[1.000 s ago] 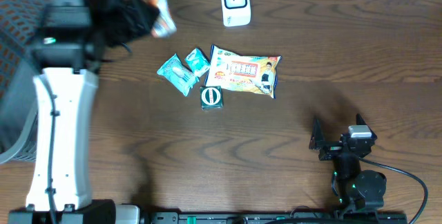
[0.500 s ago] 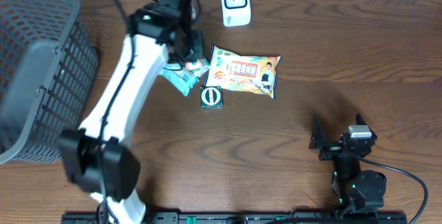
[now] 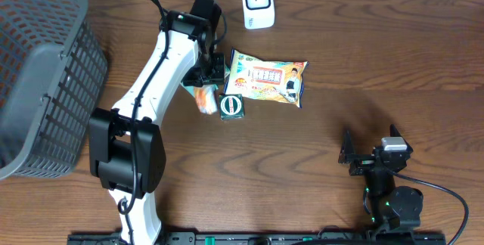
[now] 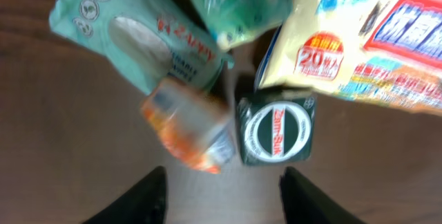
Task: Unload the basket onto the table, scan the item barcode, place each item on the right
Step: 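Carry the orange tissue pack to the scanner and set it down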
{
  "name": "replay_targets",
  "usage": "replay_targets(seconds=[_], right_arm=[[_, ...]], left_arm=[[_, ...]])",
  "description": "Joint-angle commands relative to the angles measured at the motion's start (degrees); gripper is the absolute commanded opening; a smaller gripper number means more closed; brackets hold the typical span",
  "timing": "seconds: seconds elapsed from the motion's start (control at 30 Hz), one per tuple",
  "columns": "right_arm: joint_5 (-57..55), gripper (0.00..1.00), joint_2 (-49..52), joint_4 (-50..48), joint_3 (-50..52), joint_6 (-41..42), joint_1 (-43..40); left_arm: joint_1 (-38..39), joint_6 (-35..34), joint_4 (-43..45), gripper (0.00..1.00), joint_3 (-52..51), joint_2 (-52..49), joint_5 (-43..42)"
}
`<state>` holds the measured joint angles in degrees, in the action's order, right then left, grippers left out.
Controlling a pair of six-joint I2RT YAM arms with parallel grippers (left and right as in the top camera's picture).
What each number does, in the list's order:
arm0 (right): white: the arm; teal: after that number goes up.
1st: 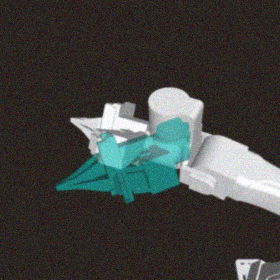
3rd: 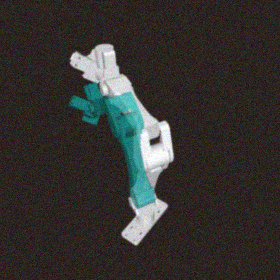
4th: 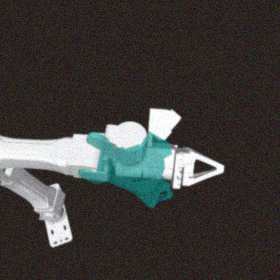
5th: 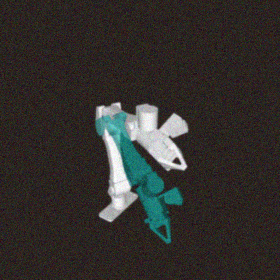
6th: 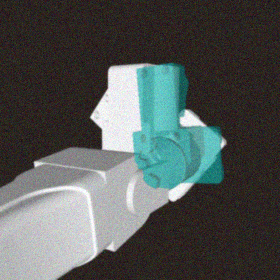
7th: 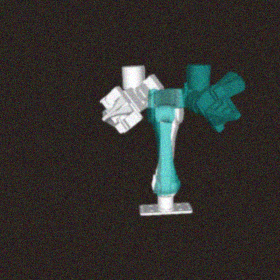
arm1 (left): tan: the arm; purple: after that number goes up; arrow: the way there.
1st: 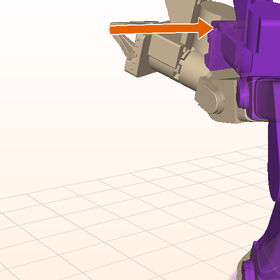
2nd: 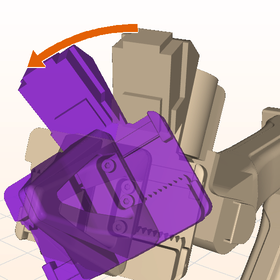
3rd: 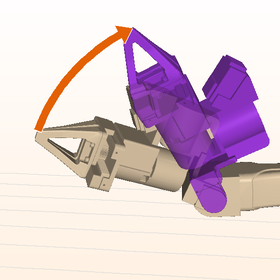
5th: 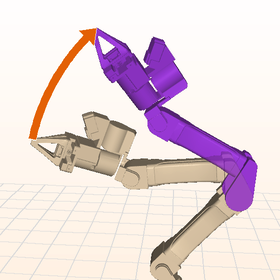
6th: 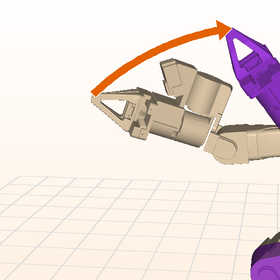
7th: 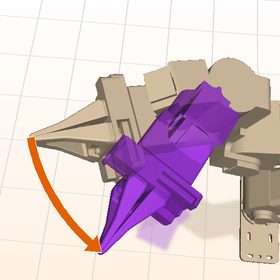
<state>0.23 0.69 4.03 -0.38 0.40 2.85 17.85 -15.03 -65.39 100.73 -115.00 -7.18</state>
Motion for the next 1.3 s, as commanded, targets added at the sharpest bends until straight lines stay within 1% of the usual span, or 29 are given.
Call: replay_targets(seconds=[0.0, 0.1, 0.2, 0.27, 0.43, 0.53, 0.6, 0.9, 1.2, 1.23, 1.27], right_arm=[[-0.1, 0.99, -0.3, 0.3, 0.1, -0.2, -0.2], [-0.1, 0.99, -0.3, 0.3, 0.1, -0.2, -0.2], [-0.1, 0.99, -0.3, 0.3, 0.1, -0.2, -0.2], [-0.1, 0.99, -0.3, 0.3, 0.1, -0.2, -0.2], [-0.1, 0.99, -0.3, 0.3, 0.1, -0.2, -0.2], [-0.1, 0.99, -0.3, 0.3, 0.1, -0.2, -0.2], [-0.1, 0.99, -0.3, 0.3, 0.1, -0.2, -0.2], [-0.1, 0.99, -0.3, 0.3, 0.1, -0.2, -0.2], [-0.1, 0.99, -0.3, 0.3, 0.1, -0.2, -0.2], [-0.1, 0.99, -0.3, 0.3, 0.1, -0.2, -0.2], [-0.1, 0.99, -0.3, 0.3, 0.1, -0.2, -0.2]], left_arm=[[0.0, 0.5, -1.9, 0.59, -0.3, -0.1, -0.1], [-0.1, 3.5, -3.0, 0.60, -0.3, 0.3, 0.0], [-0.4, 3.8, -3.2, 0.62, -0.2, 1.7, -0.1], [-0.7, 3.9, -3.2, 0.67, 0.1, 3.3, 0.0], [-2.3, 3.8, -3.1, 0.82, 0.1, 9.4, 0.0], [-3.8, 3.8, -3.1, 0.84, 0.1, 12.7, 0.3], [-4.8, 3.8, -3.2, 0.94, 0.1, 14.1, 0.4], [-8.6, 3.8, -4.9, 0.96, -0.1, 15.0, 0.4], [-9.3, 3.8, -5.7, 0.96, -0.7, 15.0, 0.3], [-9.3, 3.8, -5.3, 0.95, -1.2, 15.0, 0.3], [-9.3, 3.8, -4.9, 0.88, -1.8, 15.0, 0.3]])
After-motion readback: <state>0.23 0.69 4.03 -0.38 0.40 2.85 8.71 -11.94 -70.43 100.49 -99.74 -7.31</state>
